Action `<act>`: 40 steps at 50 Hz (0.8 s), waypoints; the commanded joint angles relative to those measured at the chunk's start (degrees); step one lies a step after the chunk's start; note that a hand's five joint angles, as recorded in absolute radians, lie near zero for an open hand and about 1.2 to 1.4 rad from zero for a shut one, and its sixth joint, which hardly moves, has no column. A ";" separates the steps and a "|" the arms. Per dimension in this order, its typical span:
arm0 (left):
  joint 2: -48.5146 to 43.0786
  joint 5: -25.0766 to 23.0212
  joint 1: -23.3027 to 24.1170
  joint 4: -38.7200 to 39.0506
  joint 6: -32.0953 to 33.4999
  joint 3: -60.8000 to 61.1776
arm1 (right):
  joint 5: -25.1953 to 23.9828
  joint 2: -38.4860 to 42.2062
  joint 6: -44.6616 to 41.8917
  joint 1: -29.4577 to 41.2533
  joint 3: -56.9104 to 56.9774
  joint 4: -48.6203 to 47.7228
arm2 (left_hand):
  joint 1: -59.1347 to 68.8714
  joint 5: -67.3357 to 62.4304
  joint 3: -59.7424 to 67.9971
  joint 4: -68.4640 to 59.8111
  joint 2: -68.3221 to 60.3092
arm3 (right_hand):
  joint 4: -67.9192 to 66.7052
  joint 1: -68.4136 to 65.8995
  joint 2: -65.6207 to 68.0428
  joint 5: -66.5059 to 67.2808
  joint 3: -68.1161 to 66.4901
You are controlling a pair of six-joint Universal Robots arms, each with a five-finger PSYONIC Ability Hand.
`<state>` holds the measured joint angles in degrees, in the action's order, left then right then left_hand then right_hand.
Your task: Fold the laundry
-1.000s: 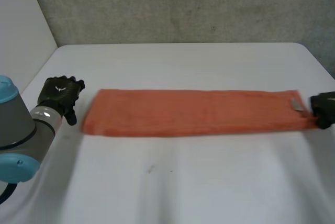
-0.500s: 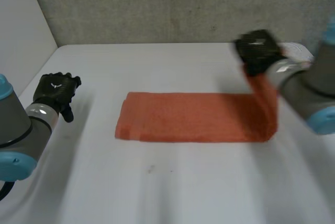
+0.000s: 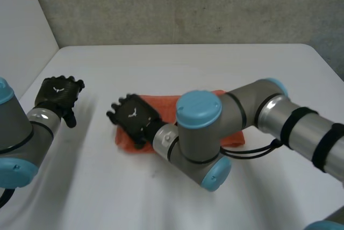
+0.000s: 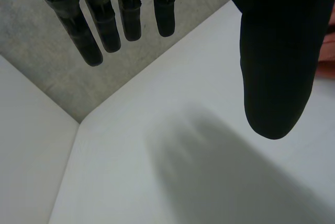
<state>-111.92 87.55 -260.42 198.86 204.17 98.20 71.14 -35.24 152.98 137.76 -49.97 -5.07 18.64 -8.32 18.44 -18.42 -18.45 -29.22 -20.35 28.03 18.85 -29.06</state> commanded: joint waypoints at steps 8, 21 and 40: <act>-0.23 -1.33 10.73 0.66 -1.23 -4.07 | 11.30 -22.23 2.67 -11.36 -18.73 1.20 | -4.22 3.90 -4.02 4.00 4.03 | 19.22 10.35 -18.03 -18.85 19.06; -10.24 -1.15 18.90 -0.05 -1.84 -10.04 | 7.44 -26.20 4.87 -25.17 -40.72 -2.12 | -6.57 6.26 -6.37 6.35 6.38 | 7.88 -0.99 -6.68 -7.51 7.71; -9.46 -0.71 18.29 -0.13 -2.72 -7.67 | 4.71 -24.09 4.70 -29.83 -45.48 -10.48 | -7.75 7.43 -7.55 7.53 7.56 | -35.78 -44.65 36.98 36.15 -35.95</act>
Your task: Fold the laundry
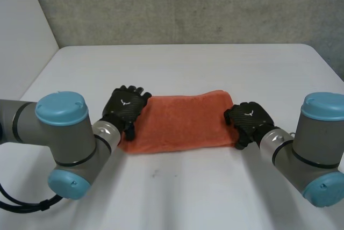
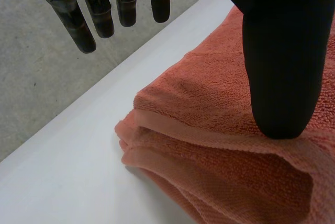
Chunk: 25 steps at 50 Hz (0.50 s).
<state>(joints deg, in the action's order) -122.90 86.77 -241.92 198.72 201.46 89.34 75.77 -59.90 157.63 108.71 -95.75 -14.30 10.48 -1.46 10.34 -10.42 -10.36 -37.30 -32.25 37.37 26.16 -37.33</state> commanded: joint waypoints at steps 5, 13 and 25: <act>3.71 0.15 -0.31 0.08 0.07 2.85 | 0.08 1.63 -0.22 -0.78 0.74 -1.52 | 0.41 0.58 0.55 -0.47 -0.53 | -42.70 -47.75 42.63 43.84 -42.67; 8.98 2.26 -2.58 0.00 -0.10 6.80 | 1.40 0.58 -3.03 -0.34 3.46 -1.09 | -0.09 1.08 0.05 0.03 -0.02 | -42.70 -47.75 42.63 43.84 -42.67; 15.94 3.67 -9.10 0.00 -1.24 12.35 | 1.59 5.48 -8.13 19.76 26.38 3.57 | -0.43 1.42 -0.29 0.37 0.31 | -42.70 -47.75 42.63 43.84 -42.67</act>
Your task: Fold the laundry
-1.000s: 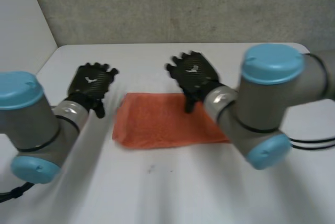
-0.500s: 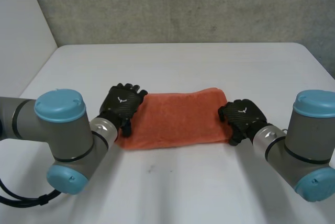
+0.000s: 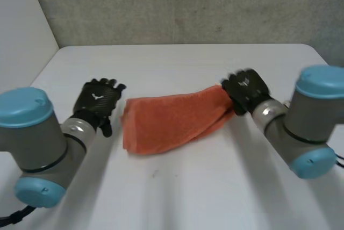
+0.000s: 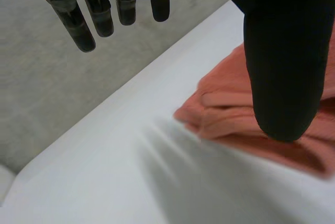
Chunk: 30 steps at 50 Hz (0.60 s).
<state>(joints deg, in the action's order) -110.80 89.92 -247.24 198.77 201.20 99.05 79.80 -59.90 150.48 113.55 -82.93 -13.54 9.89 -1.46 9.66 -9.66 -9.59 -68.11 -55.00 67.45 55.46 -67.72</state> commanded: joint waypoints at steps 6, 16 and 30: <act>6.12 0.25 -5.79 -0.14 -4.93 3.87 | -10.45 11.56 -0.98 21.19 16.83 2.64 | 0.16 1.42 0.38 -0.38 -0.46 | -11.89 -25.00 12.55 14.54 -12.28; 6.21 -0.19 -5.35 -0.05 -6.79 2.99 | -6.70 16.58 -0.63 25.94 19.55 5.36 | 0.16 1.42 0.38 -0.38 -0.46 | 10.70 -2.41 -10.04 -8.05 10.31; -0.28 -0.80 2.20 -1.62 -13.11 -6.76 | -0.77 7.60 19.32 16.89 19.47 7.11 | 0.33 1.25 0.55 -0.55 -0.63 | 58.11 45.00 -57.45 -55.46 57.72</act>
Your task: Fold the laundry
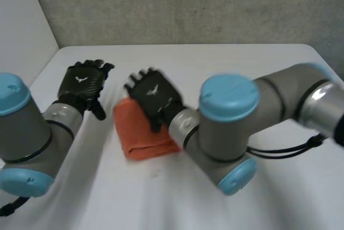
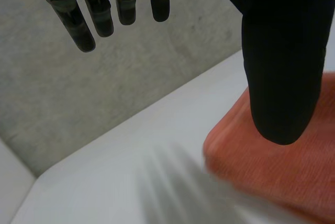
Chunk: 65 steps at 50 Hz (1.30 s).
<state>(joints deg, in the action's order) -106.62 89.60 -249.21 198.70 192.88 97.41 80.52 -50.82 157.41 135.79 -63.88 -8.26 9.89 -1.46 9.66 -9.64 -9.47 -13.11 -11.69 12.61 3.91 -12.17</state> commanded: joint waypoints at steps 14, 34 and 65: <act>-12.03 0.13 5.31 -11.75 -10.25 -8.29 | -3.88 14.34 13.19 -8.97 11.94 15.82 | 0.33 1.25 0.56 -0.57 -0.74 | 3.11 1.69 -2.61 -3.91 2.17; -6.23 -0.57 4.17 -15.18 -9.72 -11.19 | -2.40 0.84 15.81 -13.18 14.32 19.00 | 0.16 1.42 0.39 -0.41 -0.57 | 3.11 1.69 -2.61 -3.91 2.17; 18.46 -0.74 -5.68 -23.45 -16.40 -9.44 | 13.34 -32.85 10.55 -22.41 -16.19 10.81 | 0.16 1.42 0.39 -0.41 -0.57 | 3.11 1.69 -2.61 -3.91 2.17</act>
